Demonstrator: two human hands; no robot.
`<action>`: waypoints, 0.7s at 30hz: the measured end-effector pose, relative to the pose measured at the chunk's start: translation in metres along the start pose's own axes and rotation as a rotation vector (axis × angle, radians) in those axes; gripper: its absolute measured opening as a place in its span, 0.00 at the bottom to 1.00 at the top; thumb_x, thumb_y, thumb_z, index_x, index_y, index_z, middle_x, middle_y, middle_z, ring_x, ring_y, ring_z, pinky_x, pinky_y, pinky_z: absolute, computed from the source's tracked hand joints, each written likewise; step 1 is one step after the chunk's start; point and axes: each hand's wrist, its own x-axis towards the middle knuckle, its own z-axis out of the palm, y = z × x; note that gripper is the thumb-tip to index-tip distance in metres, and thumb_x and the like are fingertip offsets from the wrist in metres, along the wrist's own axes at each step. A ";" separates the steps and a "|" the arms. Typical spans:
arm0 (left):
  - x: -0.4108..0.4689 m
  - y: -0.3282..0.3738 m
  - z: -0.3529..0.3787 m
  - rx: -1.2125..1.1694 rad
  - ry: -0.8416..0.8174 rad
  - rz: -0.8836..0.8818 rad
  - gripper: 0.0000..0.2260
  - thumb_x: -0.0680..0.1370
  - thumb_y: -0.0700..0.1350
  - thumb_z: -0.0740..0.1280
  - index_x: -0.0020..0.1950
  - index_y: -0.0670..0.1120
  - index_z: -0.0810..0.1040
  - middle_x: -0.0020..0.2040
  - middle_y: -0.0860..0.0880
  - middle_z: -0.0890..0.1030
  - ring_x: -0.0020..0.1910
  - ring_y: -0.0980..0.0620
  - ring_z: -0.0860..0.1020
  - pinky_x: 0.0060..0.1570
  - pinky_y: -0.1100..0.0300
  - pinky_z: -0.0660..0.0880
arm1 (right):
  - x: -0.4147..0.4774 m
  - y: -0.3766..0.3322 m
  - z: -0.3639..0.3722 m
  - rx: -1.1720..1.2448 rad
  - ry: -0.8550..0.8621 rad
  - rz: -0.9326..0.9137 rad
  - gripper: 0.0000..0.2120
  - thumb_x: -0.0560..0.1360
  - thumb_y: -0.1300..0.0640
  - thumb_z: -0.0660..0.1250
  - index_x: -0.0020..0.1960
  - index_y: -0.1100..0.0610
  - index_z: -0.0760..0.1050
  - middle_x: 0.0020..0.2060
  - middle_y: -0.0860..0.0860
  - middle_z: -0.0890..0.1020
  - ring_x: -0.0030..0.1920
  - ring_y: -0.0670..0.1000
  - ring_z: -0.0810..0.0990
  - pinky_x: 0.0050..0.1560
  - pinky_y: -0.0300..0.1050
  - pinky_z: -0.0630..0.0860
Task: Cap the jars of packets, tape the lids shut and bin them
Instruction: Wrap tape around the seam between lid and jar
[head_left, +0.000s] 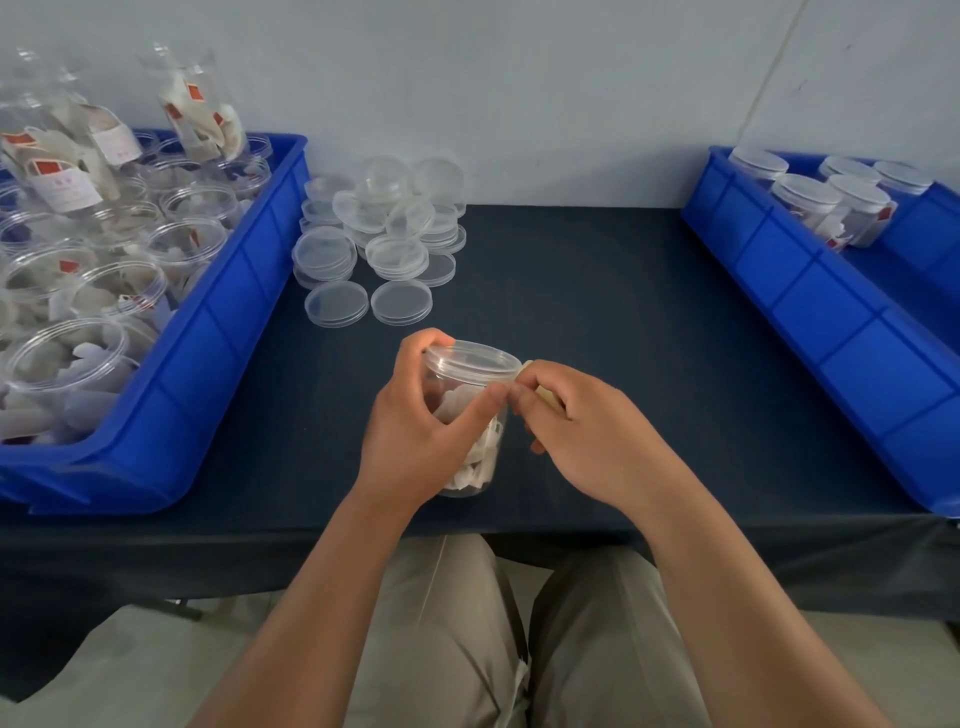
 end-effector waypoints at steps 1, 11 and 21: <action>0.000 0.000 -0.001 -0.041 -0.022 -0.031 0.24 0.74 0.66 0.74 0.65 0.64 0.70 0.57 0.63 0.82 0.54 0.59 0.84 0.48 0.67 0.81 | -0.001 0.000 -0.001 -0.004 -0.011 -0.004 0.12 0.85 0.38 0.56 0.51 0.39 0.75 0.40 0.42 0.82 0.43 0.45 0.84 0.47 0.51 0.84; -0.003 0.002 -0.029 -0.227 -0.177 -0.247 0.23 0.70 0.67 0.73 0.62 0.62 0.75 0.54 0.59 0.83 0.52 0.56 0.85 0.43 0.65 0.81 | -0.005 0.005 -0.046 -0.062 -0.337 -0.121 0.21 0.80 0.27 0.53 0.66 0.31 0.74 0.39 0.21 0.77 0.42 0.26 0.78 0.44 0.35 0.70; -0.011 0.002 -0.033 -0.757 -0.261 -0.483 0.29 0.67 0.64 0.81 0.61 0.51 0.83 0.55 0.42 0.84 0.50 0.44 0.84 0.49 0.46 0.82 | -0.005 0.015 -0.065 -0.054 -0.318 -0.100 0.19 0.80 0.30 0.56 0.66 0.31 0.76 0.37 0.24 0.78 0.39 0.31 0.80 0.43 0.34 0.70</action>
